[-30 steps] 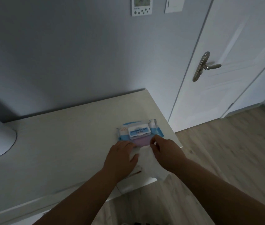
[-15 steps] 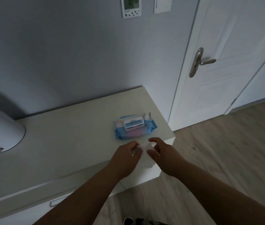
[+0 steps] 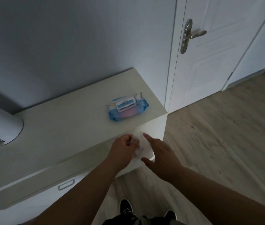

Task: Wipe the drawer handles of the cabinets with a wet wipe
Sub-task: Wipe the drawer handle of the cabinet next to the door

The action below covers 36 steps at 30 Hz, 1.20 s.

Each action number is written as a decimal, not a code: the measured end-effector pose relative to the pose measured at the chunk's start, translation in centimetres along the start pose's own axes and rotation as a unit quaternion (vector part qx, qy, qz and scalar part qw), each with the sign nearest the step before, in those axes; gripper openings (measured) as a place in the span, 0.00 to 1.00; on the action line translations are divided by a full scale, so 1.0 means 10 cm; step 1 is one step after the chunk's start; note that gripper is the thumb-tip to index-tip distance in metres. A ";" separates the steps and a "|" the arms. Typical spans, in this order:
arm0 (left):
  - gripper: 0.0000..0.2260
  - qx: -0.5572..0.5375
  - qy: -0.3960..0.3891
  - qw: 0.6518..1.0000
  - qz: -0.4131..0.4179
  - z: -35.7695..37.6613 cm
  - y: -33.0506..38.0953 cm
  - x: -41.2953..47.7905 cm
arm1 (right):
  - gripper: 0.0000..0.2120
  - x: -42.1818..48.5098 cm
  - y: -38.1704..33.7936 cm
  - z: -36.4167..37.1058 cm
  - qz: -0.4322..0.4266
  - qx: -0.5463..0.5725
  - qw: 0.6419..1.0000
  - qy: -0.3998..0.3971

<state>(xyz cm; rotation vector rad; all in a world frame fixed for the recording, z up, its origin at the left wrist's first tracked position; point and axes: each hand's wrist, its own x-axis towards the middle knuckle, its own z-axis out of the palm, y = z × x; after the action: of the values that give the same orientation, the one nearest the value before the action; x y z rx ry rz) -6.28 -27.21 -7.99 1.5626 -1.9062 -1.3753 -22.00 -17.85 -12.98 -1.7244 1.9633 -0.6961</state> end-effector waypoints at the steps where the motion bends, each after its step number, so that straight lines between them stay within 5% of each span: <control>1: 0.09 -0.004 0.001 1.000 0.000 -0.01 -0.02 0.01 | 0.36 -0.01 0.01 0.02 -0.014 -0.003 1.000 0.011; 5: 0.12 -0.029 -0.001 1.000 -0.008 -0.09 -0.12 0.11 | 0.18 0.05 0.02 0.08 0.007 -0.019 0.999 0.042; 11: 0.12 -0.052 -0.049 0.997 -0.017 -0.27 -0.28 0.28 | 0.36 0.13 -0.33 0.34 0.091 0.024 0.995 -0.022; 15: 0.09 -0.036 -0.073 0.997 -0.018 -0.45 -0.51 0.39 | 0.15 0.19 -0.52 0.60 0.130 0.038 0.991 0.006; 19: 0.03 0.010 -0.082 0.997 -0.014 -0.61 -0.76 0.49 | 0.11 0.24 -0.70 0.79 0.188 0.067 0.980 0.010; 23: 0.18 0.024 -0.131 0.991 0.031 -0.77 -0.94 0.60 | 0.08 0.24 -0.76 0.89 0.241 0.115 0.963 0.036; 28: 0.04 0.069 -0.220 0.966 0.118 -0.87 -1.04 0.70 | 0.07 0.25 -0.84 0.99 0.331 0.188 0.914 0.139; 36: 0.09 0.128 -0.254 0.948 0.142 -0.78 -1.13 0.60 | 0.07 0.34 -1.05 1.19 0.453 0.377 0.775 0.230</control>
<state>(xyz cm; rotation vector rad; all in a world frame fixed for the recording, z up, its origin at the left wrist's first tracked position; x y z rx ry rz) 3.85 -35.47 -15.33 1.0231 -2.5834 -1.5491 -6.89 -23.30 -15.68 -0.0558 2.0325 -1.3096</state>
